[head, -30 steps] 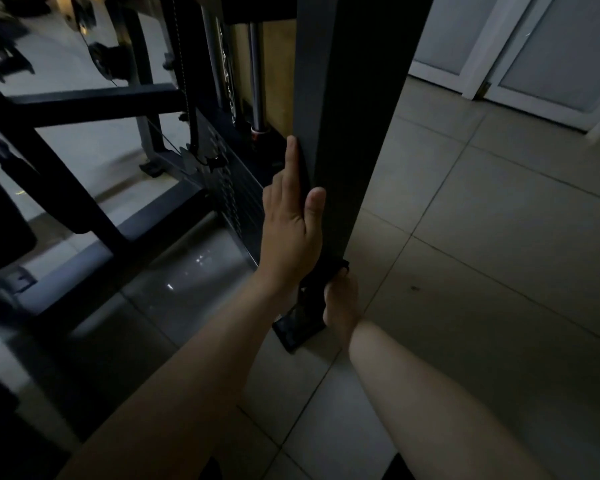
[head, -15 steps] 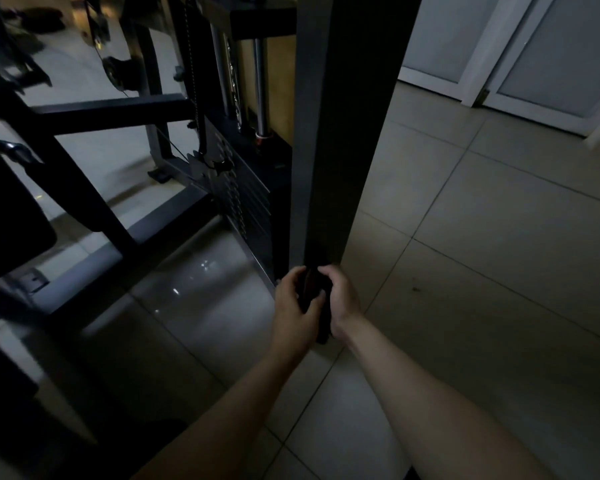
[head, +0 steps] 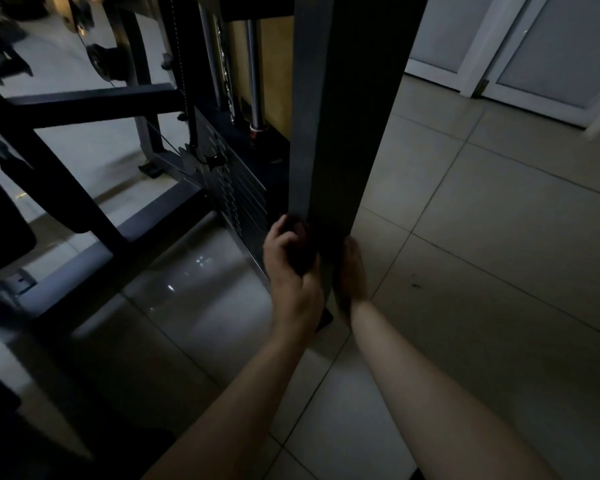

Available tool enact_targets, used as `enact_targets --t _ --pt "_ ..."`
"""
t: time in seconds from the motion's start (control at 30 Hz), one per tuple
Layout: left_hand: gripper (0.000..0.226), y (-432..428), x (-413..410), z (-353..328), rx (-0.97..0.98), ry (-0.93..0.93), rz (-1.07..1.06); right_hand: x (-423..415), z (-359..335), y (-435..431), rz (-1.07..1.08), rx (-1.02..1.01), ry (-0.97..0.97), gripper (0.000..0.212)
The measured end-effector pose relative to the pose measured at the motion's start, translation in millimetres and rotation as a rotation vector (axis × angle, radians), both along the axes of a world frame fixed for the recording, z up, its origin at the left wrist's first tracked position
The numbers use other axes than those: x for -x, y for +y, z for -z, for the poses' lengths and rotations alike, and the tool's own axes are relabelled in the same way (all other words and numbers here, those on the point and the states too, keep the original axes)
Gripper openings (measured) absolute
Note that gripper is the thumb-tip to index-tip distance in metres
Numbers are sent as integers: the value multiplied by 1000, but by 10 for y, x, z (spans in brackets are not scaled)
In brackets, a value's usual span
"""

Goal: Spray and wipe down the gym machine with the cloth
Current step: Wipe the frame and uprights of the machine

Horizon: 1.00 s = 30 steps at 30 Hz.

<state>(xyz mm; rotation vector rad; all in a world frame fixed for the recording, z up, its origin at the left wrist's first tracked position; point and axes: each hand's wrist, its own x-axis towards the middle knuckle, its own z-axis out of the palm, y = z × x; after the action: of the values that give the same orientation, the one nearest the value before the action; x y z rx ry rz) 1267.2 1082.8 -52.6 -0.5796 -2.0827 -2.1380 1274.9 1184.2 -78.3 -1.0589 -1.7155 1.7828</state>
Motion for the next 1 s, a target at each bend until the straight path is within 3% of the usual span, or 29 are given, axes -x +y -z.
enact_targets --t 0.03,0.1,0.17,0.3,0.6,0.87,1.0 --pt "41 99 -25 69 15 12 2 2 53 -21 -22 -23 -21 55" --pt "34 233 -85 247 50 1 -17 -5 104 -47 -31 -42 19 49" --pt "44 277 -115 450 73 -42 -50 -16 137 -32 -2 -7 55 42" --pt "77 267 -92 768 122 -53 -73 -40 206 36 -11 -137 3 28" --pt "86 107 4 1518 243 -259 24 -86 849 -9 -12 -59 -136 35" --pt "70 141 -26 1908 249 -469 21 -4 1153 -68 11 46 -118 21" --pt "59 181 -23 2135 346 -577 -21 0 1189 -67 32 30 -151 28"
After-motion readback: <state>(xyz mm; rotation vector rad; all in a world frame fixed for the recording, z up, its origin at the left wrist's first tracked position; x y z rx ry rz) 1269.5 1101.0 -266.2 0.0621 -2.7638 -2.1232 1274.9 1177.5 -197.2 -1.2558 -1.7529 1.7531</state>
